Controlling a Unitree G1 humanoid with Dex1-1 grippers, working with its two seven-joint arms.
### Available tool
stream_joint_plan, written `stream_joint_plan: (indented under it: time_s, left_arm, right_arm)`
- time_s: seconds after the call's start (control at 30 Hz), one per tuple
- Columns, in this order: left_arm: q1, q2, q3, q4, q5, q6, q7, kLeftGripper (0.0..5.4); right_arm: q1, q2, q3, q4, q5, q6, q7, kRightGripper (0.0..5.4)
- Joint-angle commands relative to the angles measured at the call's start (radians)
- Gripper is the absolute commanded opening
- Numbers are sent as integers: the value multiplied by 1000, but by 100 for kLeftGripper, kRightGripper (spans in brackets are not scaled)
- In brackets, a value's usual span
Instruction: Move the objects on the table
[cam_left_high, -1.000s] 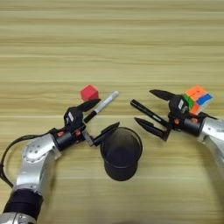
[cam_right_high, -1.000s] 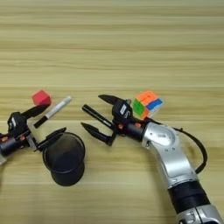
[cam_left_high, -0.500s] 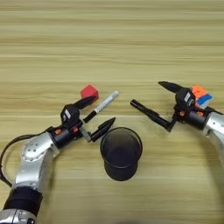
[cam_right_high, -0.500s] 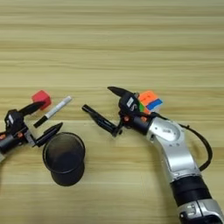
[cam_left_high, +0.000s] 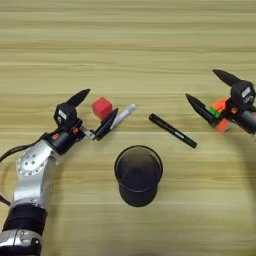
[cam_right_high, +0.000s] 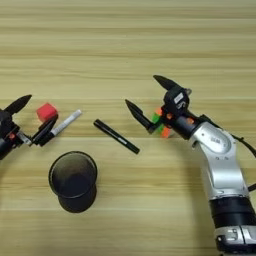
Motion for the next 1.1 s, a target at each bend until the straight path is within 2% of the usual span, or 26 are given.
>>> stream_joint_plan:
  time_s: [0.03,0.17,0.3,0.8,1.1]
  left_arm:
    - [-45,-3,3,52,53,5,81,537]
    - [-90,-3,10,147,91,13,160,537]
    - [-142,4,10,249,119,9,204,537]
    - [-254,18,-22,406,145,32,112,537]
    - [-280,22,-55,462,172,37,57,537]
  right_arm:
    - [46,2,-38,-15,21,10,-38,540]
    - [66,23,-64,22,22,1,-87,540]
    - [44,48,-89,107,17,-9,-151,540]
    - [-12,44,-87,218,16,35,-177,540]
    - [-9,39,-79,243,2,62,-192,540]
